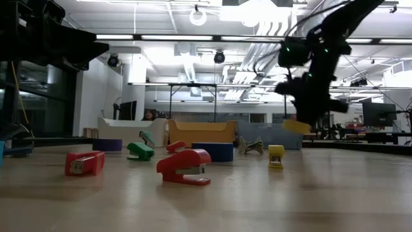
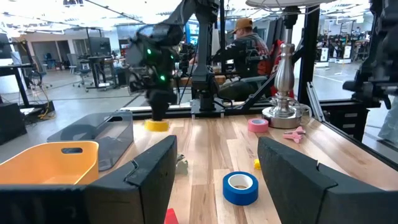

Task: Pick and place Stapler, Stapler remover, tape
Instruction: Put the yellow tape into the gray bin

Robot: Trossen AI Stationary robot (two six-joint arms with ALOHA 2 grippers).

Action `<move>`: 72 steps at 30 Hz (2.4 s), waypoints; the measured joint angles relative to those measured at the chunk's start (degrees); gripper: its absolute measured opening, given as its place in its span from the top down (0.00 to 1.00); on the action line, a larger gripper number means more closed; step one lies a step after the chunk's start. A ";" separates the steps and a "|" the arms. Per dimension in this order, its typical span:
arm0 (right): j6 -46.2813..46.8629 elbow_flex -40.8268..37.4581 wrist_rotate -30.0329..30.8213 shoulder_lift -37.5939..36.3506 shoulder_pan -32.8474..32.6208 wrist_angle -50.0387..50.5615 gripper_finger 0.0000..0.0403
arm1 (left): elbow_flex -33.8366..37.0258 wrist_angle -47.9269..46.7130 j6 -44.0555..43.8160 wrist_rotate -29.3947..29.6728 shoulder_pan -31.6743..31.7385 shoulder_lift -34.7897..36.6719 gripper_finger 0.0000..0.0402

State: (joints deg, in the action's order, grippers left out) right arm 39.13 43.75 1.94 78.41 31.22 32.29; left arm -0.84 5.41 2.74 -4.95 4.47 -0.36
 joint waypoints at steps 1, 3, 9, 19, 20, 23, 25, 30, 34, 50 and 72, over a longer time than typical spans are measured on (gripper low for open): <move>-0.69 1.28 1.14 0.00 0.02 -0.02 0.90 | 0.01 0.00 -0.01 0.00 0.01 -0.02 0.45; -2.01 3.83 3.17 0.00 0.43 -0.02 0.92 | 0.02 0.00 -0.02 0.00 0.00 0.00 0.45; -5.05 10.01 8.11 0.00 3.44 -0.13 0.90 | 0.01 0.00 0.00 0.00 0.01 -0.01 0.45; -6.75 11.69 9.29 1.56 10.74 -5.57 0.92 | 0.02 0.00 0.00 0.00 0.00 -0.02 0.45; -6.75 11.69 9.33 2.29 11.23 -6.23 0.92 | 0.02 0.00 -0.02 0.00 0.00 0.00 0.45; -6.47 11.69 9.04 5.10 12.66 -8.35 0.89 | 0.02 0.00 -0.02 0.00 0.00 0.00 0.45; -6.41 11.69 8.85 7.37 13.51 -9.44 0.88 | 0.00 0.02 -0.02 0.00 0.01 -0.02 0.45; -6.11 11.69 8.17 12.04 15.52 -11.73 0.91 | 0.00 0.00 -0.02 0.00 0.00 -0.02 0.45; -5.92 11.69 8.12 15.05 17.00 -12.06 0.91 | 0.00 0.00 -0.02 0.00 0.00 0.00 0.45; -8.00 11.69 4.06 17.59 18.32 -13.53 0.88 | 0.02 0.00 -0.02 0.00 0.00 0.00 0.45; -8.76 11.69 3.88 17.62 18.29 -13.08 0.75 | 0.00 0.00 -0.02 0.00 0.02 -0.02 0.45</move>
State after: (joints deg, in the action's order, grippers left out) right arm 30.37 55.44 5.82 96.03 49.51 19.22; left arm -0.84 5.41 2.72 -4.95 4.49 -0.38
